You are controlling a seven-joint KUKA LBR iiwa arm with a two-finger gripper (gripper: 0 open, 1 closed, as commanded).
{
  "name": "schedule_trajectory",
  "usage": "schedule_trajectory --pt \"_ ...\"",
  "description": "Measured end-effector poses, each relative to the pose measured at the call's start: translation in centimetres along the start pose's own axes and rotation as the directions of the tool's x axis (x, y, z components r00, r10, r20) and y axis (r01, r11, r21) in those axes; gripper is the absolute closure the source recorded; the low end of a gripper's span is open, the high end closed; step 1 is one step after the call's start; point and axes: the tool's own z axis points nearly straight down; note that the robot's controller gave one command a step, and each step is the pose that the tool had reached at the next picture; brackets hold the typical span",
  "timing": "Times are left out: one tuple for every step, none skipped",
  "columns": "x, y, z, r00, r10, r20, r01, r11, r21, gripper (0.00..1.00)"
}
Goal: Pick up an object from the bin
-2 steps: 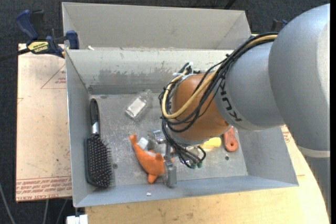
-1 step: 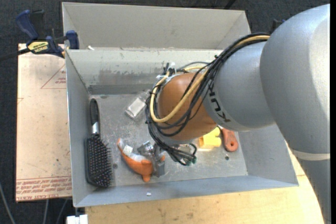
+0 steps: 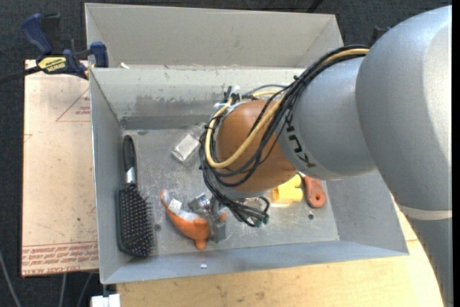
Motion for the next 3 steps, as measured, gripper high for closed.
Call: schedule_trajectory --pt "-0.9 0.3 -9.1 1.0 0.004 0.002 -0.004 1.0 -0.001 1.0" --pt "-0.9 0.3 -9.1 1.0 0.004 0.002 -0.004 1.0 -0.001 1.0" --pt "-1.5 0.9 -23.2 1.0 0.003 0.008 -0.003 1.0 -0.001 1.0"
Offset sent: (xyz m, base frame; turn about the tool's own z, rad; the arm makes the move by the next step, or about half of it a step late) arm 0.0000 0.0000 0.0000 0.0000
